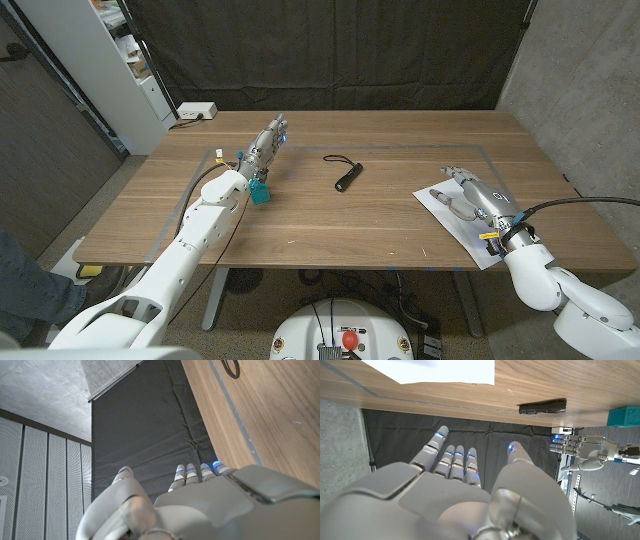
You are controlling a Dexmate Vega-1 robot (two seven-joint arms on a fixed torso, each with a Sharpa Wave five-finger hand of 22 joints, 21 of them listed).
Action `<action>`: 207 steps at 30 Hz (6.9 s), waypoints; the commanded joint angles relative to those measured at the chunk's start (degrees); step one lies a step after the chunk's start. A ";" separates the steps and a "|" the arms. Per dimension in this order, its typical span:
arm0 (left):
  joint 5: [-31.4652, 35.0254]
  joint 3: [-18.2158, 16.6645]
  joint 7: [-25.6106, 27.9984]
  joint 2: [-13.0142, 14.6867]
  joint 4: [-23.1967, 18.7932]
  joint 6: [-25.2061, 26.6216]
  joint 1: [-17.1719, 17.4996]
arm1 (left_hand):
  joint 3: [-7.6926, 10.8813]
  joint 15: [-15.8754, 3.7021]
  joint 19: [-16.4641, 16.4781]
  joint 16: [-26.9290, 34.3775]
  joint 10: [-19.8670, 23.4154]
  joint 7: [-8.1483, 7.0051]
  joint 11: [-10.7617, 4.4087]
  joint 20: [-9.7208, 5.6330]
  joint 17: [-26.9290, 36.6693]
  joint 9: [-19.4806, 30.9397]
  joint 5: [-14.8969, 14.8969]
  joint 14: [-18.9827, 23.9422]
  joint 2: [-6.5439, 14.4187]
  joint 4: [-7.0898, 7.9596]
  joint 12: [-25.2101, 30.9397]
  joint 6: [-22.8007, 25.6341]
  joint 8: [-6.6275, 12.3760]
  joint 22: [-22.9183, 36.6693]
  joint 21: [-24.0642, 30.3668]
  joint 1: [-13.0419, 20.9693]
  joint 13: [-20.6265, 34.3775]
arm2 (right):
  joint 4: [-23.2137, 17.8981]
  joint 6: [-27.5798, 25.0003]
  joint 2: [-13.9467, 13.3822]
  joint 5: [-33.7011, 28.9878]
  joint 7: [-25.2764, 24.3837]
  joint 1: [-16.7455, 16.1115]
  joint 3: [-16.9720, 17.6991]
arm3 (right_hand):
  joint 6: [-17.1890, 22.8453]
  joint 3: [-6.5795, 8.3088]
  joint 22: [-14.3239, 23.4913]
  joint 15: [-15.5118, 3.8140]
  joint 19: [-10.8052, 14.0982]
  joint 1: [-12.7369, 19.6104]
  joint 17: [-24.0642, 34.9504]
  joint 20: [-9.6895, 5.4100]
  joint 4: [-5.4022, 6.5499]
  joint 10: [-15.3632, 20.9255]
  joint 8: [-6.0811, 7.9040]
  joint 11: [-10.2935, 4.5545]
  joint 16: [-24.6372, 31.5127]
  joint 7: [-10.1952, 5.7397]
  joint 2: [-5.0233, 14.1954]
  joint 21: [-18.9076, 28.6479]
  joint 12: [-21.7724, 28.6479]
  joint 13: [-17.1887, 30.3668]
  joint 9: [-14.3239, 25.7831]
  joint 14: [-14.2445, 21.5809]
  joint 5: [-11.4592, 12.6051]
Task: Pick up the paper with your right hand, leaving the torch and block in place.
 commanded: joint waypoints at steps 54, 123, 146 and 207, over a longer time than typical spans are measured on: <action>0.27 -0.02 0.39 0.26 -1.08 1.28 0.56 | 0.03 0.24 -2.69 0.00 -0.48 0.04 0.01 1.53 0.28 0.32 -0.33 -0.16 0.95 -0.71 -0.02 0.81 0.43 0.41 -0.75 0.16 0.13 | -1.34 -17.89 -4.15 -0.48 -0.43 0.81 -9.05 | -0.47 -0.31 0.13 2.76 -6.97 2.37 -0.38 9.18 -3.01 -2.27 -0.39 -0.85 -0.94 -2.76 -3.98 -1.38 -0.79 0.39 0.28 -3.86 2.13; 0.94 0.86 1.69 0.77 -3.79 3.15 1.89 | -0.09 0.19 -2.94 0.07 -0.36 0.21 -0.20 2.27 0.31 0.36 -0.45 -0.14 1.24 -1.09 0.05 1.26 0.38 0.47 -0.93 0.06 0.16 | 5.56 -21.15 -5.27 2.83 -11.96 6.38 -18.39 | 17.23 3.67 0.48 -2.73 18.89 11.93 2.64 0.82 -3.87 16.91 4.02 -4.11 8.81 -3.59 0.88 4.54 4.60 1.27 0.38 17.93 4.02; 0.95 0.94 1.89 0.93 -4.19 3.45 2.16 | -0.13 0.26 -3.04 0.06 -0.40 0.17 -0.26 2.65 0.32 0.37 -0.48 -0.17 1.31 -1.18 0.03 1.32 0.37 0.49 -0.96 0.00 0.18 | 8.71 -21.09 -1.02 -0.71 -22.06 8.12 -20.24 | 35.32 4.99 0.63 -6.37 23.64 20.48 5.22 -3.08 -4.43 31.71 9.81 -8.62 14.73 -6.10 6.41 4.62 8.23 1.31 1.36 28.80 -1.49; 0.08 -0.03 -0.11 1.05 -1.98 1.63 1.23 | -0.21 0.20 -3.08 0.07 -0.29 0.22 -0.24 2.56 0.33 0.39 -0.52 -0.16 1.51 -1.45 0.09 1.48 0.36 0.51 -0.95 -0.08 0.21 | 2.00 -24.88 -0.44 -8.20 -24.78 7.08 -17.43 | 36.73 5.48 0.72 -6.78 23.69 23.58 6.16 -3.87 -3.55 31.54 12.42 -9.10 14.36 -5.69 7.21 4.07 7.18 2.03 3.83 28.42 -4.01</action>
